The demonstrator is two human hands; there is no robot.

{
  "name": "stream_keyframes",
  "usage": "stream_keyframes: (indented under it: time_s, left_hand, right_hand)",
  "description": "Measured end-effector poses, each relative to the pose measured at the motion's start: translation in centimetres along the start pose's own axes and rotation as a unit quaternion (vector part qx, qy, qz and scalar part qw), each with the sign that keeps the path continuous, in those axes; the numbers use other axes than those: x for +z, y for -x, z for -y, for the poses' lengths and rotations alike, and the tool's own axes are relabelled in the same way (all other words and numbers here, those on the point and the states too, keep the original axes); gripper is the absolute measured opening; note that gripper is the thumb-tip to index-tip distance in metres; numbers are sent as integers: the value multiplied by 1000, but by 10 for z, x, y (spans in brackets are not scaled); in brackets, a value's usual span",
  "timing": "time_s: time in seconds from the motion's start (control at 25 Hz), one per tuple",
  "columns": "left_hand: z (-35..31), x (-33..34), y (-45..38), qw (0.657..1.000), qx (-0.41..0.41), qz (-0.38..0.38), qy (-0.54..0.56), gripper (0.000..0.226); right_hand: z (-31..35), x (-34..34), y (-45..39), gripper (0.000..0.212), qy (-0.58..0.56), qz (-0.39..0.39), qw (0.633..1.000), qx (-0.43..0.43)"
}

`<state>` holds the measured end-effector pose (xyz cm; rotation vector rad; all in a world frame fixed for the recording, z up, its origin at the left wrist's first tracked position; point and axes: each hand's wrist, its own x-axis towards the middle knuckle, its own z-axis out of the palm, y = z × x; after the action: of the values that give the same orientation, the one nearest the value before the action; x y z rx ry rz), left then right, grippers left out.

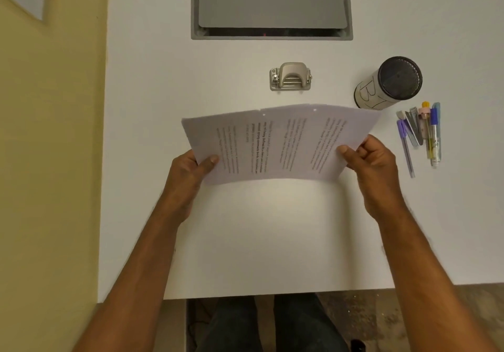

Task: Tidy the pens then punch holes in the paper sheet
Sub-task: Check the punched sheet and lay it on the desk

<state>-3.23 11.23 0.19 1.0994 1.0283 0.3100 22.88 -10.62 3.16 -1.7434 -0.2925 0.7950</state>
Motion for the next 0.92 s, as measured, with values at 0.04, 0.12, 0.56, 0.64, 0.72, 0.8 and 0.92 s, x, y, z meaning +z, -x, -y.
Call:
stream_keyframes:
  time_s: [0.04, 0.12, 0.56, 0.64, 0.72, 0.8, 0.92]
  left_hand:
    - [-2, 1, 2, 1000, 12, 3, -3, 23]
    - [-4, 2, 5, 999, 34, 8, -16, 24]
    - [-1, 15, 10, 997, 60, 34, -39, 31]
    - [-3, 15, 11, 998, 58, 21, -32, 32]
    - [-4, 14, 11, 997, 64, 20, -29, 32]
    - [-4, 14, 11, 997, 60, 21, -33, 34]
    - [-1, 17, 10, 998, 50, 20, -34, 34]
  right_hand:
    - [2, -3, 3, 33, -10, -4, 1000, -15]
    - [3, -8, 9, 36, -30, -12, 999, -42]
    - [-8, -9, 15, 42, -16, -15, 998, -51]
    - [-8, -10, 15, 39, -16, -23, 998, -55]
    - [-7, -11, 17, 36, -19, -25, 998, -62]
    - [-9, -11, 18, 35, -17, -23, 998, -55]
    - [-14, -9, 17, 39, -12, -27, 999, -42]
